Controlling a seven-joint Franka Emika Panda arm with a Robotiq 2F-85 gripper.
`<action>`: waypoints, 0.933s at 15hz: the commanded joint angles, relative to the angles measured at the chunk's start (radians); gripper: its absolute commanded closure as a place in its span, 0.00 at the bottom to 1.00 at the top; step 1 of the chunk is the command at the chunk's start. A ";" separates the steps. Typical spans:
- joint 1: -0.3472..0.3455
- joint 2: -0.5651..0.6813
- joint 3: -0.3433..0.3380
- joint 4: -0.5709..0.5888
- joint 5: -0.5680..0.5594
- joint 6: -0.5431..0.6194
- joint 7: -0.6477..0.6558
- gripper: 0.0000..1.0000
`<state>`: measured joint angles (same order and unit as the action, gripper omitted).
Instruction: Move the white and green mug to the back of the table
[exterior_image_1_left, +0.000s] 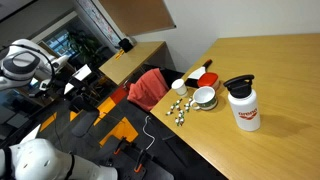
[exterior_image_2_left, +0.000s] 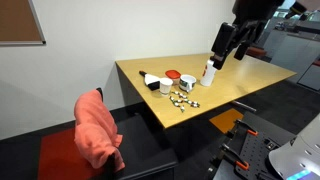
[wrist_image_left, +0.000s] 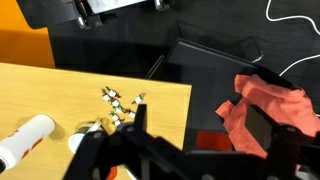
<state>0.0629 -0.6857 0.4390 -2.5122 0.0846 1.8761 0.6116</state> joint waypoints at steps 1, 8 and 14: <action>0.024 0.008 -0.020 0.001 -0.015 -0.001 0.014 0.00; -0.049 0.025 -0.062 -0.014 -0.065 0.086 0.051 0.00; -0.222 0.127 -0.196 -0.074 -0.168 0.335 0.159 0.00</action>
<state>-0.0881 -0.6271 0.2830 -2.5600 -0.0353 2.0929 0.6951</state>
